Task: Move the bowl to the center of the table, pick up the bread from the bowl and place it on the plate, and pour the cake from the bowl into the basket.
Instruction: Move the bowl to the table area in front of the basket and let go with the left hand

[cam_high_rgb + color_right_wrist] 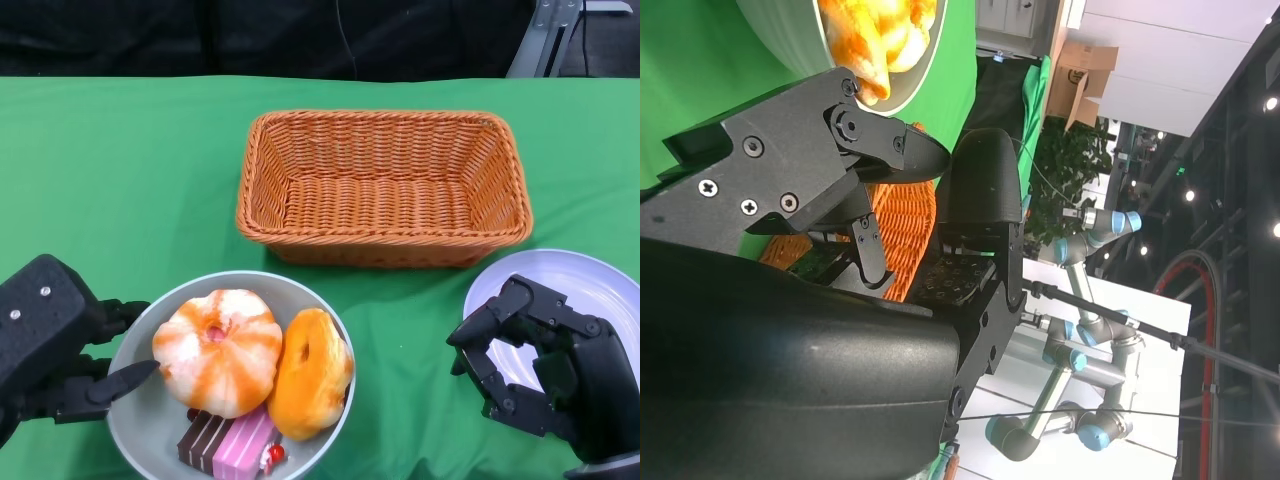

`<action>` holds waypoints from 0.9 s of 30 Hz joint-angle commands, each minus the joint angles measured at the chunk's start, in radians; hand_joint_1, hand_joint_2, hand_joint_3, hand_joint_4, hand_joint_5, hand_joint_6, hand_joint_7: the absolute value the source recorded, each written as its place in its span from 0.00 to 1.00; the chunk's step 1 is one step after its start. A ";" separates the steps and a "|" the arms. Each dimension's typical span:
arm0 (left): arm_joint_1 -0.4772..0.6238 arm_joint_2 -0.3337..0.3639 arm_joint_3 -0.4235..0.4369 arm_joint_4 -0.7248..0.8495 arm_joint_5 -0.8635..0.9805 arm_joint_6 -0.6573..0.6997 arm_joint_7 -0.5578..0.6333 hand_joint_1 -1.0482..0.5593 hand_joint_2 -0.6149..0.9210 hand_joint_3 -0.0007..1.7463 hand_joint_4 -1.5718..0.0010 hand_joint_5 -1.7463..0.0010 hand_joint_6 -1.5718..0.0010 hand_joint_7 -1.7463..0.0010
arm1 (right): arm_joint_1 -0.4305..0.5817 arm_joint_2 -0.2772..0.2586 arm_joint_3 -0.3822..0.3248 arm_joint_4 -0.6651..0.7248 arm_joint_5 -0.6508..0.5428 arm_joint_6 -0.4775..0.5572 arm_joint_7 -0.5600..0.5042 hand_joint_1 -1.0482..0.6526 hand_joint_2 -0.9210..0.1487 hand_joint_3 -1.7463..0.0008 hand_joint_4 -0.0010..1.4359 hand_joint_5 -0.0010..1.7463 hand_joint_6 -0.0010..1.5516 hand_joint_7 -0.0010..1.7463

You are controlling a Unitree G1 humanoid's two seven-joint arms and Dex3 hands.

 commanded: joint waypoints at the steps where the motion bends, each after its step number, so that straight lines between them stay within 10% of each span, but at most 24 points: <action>1: -0.008 0.006 -0.010 0.006 -0.017 0.004 -0.025 0.29 1.00 0.35 0.82 0.99 0.89 1.00 | 0.003 -0.001 -0.003 -0.001 0.006 0.000 -0.009 0.52 0.27 0.54 0.55 0.84 0.48 0.69; 27: -0.062 -0.131 -0.054 -0.086 -0.057 0.110 0.038 0.26 1.00 0.32 0.83 0.99 0.90 1.00 | 0.011 -0.006 0.011 -0.004 -0.012 -0.006 -0.022 0.51 0.25 0.57 0.55 0.85 0.48 0.71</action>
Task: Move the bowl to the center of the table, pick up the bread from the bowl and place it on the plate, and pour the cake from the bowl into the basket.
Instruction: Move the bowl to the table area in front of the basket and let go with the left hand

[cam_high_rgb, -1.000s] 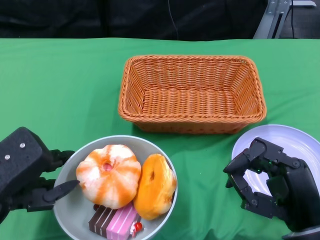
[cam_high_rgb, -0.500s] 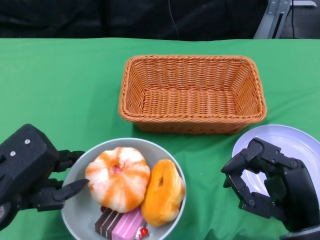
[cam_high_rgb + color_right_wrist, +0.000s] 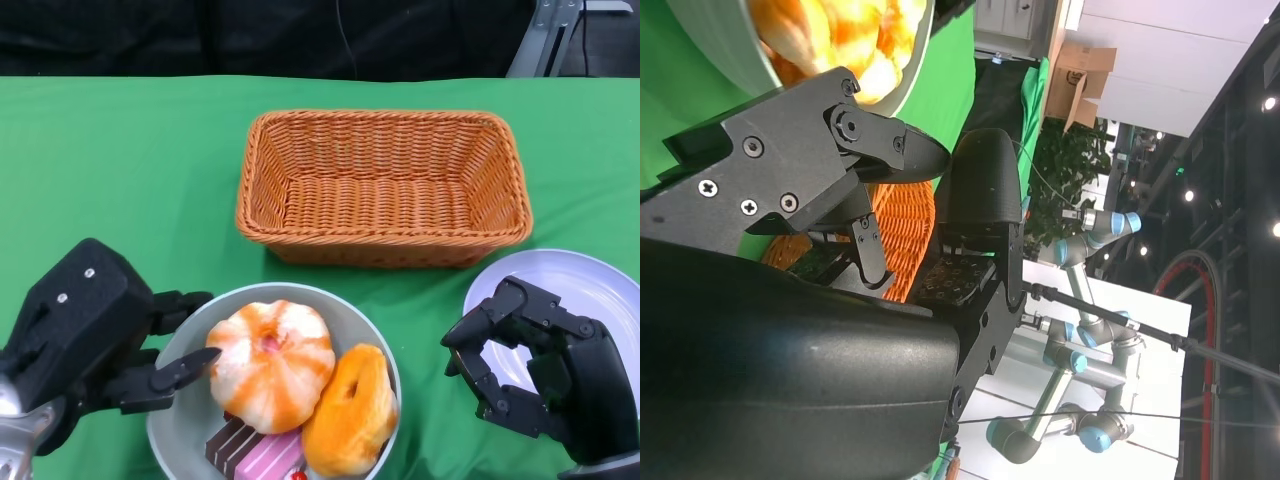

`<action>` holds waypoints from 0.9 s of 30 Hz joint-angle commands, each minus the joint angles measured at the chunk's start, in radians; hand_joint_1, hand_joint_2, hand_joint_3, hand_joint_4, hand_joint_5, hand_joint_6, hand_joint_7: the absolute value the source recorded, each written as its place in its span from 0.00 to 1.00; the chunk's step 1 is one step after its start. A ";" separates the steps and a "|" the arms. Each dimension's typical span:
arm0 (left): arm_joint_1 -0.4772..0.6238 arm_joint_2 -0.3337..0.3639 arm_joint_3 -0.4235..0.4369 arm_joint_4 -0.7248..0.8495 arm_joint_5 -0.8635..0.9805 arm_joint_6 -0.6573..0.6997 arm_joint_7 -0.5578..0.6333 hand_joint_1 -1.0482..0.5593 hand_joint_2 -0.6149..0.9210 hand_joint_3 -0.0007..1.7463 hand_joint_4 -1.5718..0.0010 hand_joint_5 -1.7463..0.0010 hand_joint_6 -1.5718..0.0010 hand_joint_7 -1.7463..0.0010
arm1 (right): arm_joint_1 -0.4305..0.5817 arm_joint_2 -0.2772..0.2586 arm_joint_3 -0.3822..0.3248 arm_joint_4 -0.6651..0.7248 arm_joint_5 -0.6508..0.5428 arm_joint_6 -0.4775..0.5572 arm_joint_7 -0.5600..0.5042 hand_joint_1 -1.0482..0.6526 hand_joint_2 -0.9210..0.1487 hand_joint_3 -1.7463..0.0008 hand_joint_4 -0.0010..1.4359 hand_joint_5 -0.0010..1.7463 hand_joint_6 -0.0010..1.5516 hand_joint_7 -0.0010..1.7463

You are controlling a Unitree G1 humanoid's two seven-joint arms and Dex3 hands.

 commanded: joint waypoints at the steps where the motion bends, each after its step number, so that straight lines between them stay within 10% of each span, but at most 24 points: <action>1: -0.008 -0.013 -0.007 -0.028 -0.008 0.007 0.017 0.26 1.00 0.32 0.83 0.99 0.90 1.00 | 0.010 -0.009 -0.005 -0.006 -0.005 -0.006 -0.006 0.51 0.25 0.57 0.55 0.85 0.48 0.71; 27: -0.008 -0.083 -0.008 -0.007 -0.061 -0.088 0.020 0.28 1.00 0.33 0.83 1.00 0.91 1.00 | 0.018 -0.006 0.000 -0.016 0.000 -0.002 -0.003 0.52 0.26 0.55 0.55 0.86 0.48 0.71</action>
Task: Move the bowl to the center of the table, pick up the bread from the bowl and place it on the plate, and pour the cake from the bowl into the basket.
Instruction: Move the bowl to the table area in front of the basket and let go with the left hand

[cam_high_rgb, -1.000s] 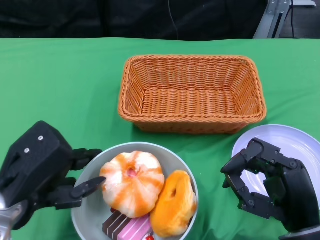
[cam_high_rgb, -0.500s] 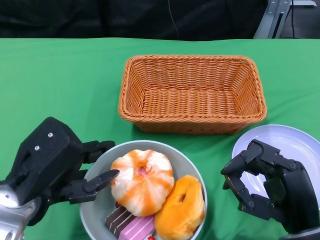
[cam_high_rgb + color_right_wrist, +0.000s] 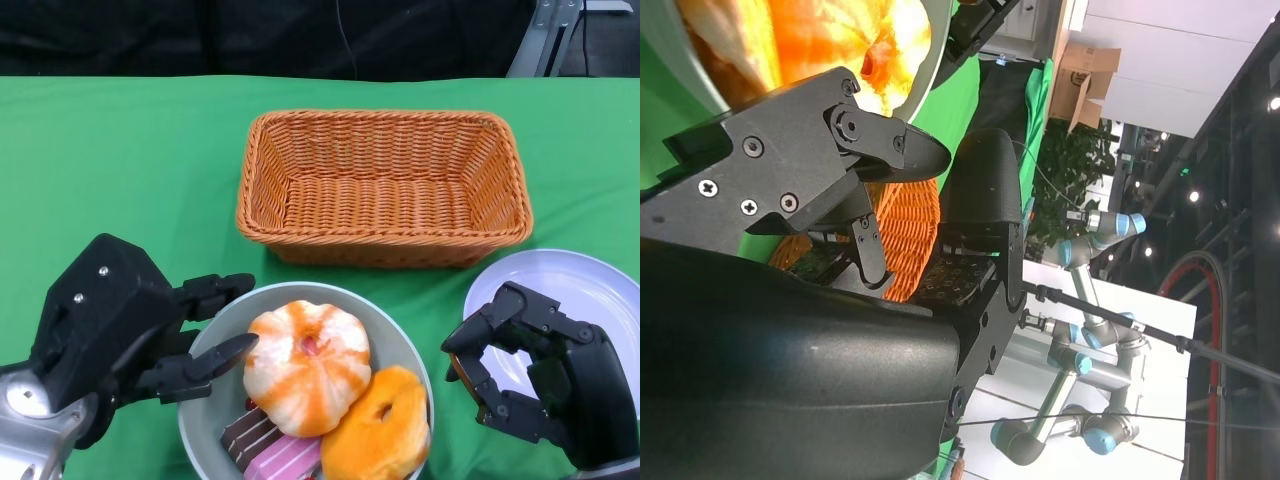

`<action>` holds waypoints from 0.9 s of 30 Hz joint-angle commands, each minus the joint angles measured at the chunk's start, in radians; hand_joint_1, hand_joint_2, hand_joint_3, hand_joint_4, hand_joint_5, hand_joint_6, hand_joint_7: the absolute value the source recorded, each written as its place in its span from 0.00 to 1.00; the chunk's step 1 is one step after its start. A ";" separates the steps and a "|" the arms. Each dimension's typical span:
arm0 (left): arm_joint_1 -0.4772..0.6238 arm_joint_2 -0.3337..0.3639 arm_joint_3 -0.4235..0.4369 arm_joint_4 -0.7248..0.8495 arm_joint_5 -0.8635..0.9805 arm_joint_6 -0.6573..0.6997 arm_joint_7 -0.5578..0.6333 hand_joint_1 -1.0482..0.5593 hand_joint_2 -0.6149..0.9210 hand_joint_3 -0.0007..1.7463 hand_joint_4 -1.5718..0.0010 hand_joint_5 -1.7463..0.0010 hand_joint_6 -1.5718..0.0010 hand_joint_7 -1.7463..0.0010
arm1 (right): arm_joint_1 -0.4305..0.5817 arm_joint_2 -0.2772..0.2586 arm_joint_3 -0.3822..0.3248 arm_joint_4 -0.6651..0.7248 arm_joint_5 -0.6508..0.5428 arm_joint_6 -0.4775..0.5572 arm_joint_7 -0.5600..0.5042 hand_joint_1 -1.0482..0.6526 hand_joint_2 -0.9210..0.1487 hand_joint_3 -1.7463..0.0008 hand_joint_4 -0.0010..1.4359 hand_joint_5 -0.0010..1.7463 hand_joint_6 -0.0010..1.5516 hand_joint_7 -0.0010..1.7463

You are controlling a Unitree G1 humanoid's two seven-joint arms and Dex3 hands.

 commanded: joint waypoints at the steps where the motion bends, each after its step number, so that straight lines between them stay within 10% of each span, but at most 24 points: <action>1: -0.007 -0.007 -0.006 0.019 -0.008 -0.038 0.002 0.28 1.00 0.33 0.83 1.00 0.91 1.00 | 0.008 -0.004 -0.001 -0.016 0.003 0.000 -0.006 0.52 0.26 0.55 0.55 0.86 0.48 0.71; 27: -0.008 -0.069 0.004 0.130 0.025 -0.248 0.081 0.25 1.00 0.31 0.80 0.98 0.89 0.99 | 0.021 -0.004 0.002 -0.024 -0.006 0.004 -0.010 0.52 0.28 0.54 0.54 0.84 0.48 0.70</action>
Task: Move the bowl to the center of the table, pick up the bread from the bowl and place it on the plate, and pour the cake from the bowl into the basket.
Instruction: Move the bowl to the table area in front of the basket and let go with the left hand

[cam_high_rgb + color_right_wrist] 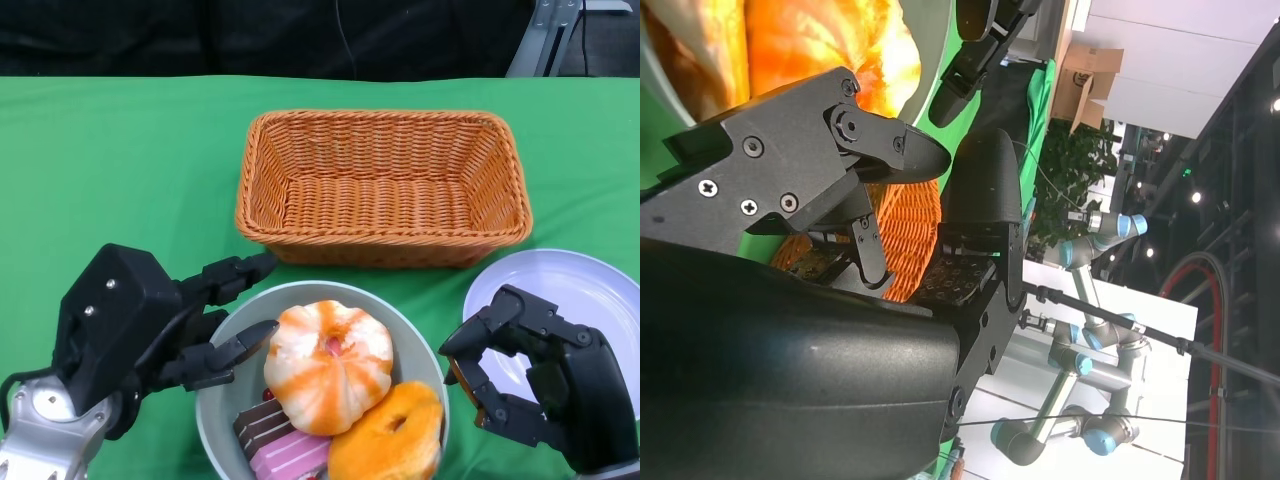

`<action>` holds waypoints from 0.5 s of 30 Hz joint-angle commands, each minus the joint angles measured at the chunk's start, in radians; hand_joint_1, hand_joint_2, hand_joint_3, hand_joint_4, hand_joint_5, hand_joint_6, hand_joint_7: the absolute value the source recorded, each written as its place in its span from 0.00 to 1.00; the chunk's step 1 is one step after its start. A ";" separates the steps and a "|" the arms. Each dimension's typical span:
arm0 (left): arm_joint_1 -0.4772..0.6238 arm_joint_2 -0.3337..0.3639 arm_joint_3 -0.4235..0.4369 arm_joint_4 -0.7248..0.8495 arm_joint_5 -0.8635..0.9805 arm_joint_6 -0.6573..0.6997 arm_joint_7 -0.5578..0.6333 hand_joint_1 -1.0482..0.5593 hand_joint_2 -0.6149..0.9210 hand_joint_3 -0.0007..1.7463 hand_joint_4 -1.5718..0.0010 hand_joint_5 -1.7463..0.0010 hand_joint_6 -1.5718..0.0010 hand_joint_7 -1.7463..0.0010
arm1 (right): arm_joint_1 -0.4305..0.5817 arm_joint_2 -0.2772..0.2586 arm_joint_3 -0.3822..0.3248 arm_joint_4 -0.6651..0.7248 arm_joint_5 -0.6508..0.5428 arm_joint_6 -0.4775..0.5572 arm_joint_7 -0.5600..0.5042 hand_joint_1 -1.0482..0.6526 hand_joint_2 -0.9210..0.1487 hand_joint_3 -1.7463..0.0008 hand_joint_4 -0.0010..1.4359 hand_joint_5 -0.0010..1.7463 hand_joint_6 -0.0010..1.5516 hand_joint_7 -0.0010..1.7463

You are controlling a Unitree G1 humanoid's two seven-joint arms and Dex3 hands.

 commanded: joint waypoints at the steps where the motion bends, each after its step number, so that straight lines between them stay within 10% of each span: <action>1: 0.005 0.007 0.011 0.016 0.022 -0.043 0.031 0.25 1.00 0.31 0.80 0.98 0.89 0.99 | 0.007 -0.007 -0.002 -0.011 0.008 0.000 -0.002 0.53 0.27 0.54 0.54 0.84 0.48 0.70; 15: 0.015 -0.038 0.063 0.054 0.025 -0.155 0.118 0.26 1.00 0.28 0.76 0.97 0.84 0.98 | 0.003 -0.007 -0.002 0.001 0.016 -0.004 0.005 0.52 0.26 0.55 0.54 0.85 0.48 0.70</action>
